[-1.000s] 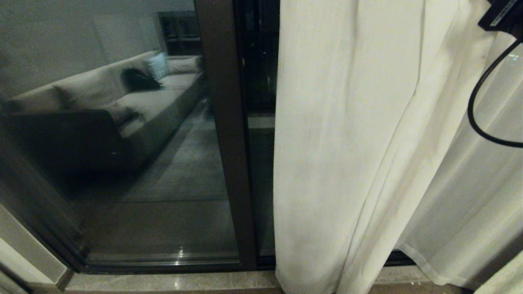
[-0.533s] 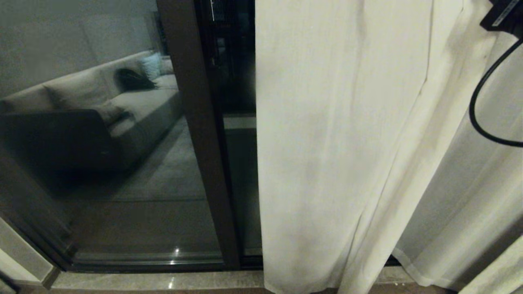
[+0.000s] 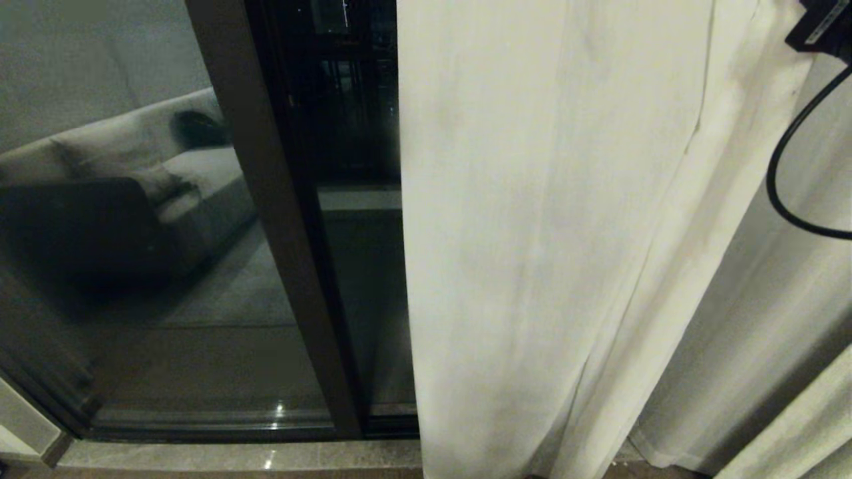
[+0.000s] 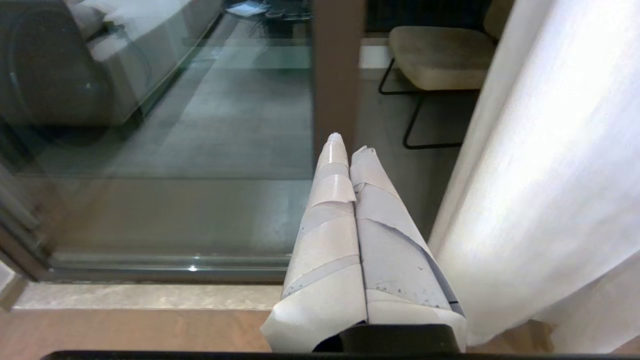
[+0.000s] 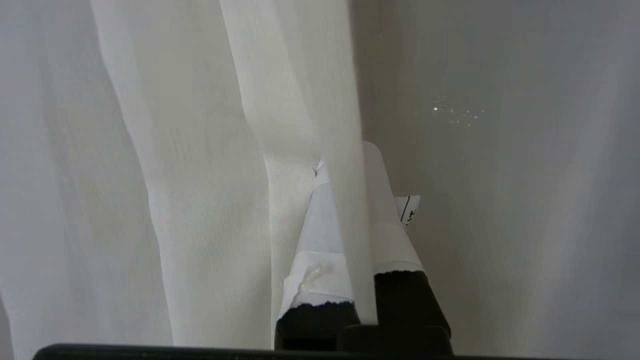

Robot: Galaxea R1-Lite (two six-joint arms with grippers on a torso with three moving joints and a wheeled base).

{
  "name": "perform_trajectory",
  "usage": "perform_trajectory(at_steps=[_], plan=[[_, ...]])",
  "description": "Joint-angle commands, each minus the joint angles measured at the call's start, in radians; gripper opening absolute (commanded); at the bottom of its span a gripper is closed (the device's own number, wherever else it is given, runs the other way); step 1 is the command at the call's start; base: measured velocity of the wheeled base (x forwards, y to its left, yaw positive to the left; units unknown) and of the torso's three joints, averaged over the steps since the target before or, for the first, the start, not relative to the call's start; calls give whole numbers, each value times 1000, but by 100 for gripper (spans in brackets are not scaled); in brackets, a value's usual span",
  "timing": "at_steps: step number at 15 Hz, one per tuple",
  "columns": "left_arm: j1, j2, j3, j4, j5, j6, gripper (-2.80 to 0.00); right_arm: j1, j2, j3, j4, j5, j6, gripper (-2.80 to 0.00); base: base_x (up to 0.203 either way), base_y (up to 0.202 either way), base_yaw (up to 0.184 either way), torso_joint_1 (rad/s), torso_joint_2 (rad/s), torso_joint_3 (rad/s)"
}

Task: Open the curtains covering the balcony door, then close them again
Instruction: Pull the inner curtains open on both sides

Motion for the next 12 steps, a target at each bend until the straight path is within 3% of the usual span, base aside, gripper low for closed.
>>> perform_trajectory(at_steps=[1,12], plan=[[0,0,0,0,1,-1,-280,-2,-2,1,-4,1,0,-280,0,-191,0,2,2,2],[0,0,0,0,1,-1,-280,-2,-2,7,-4,1,0,-280,0,-193,0,0,4,3]])
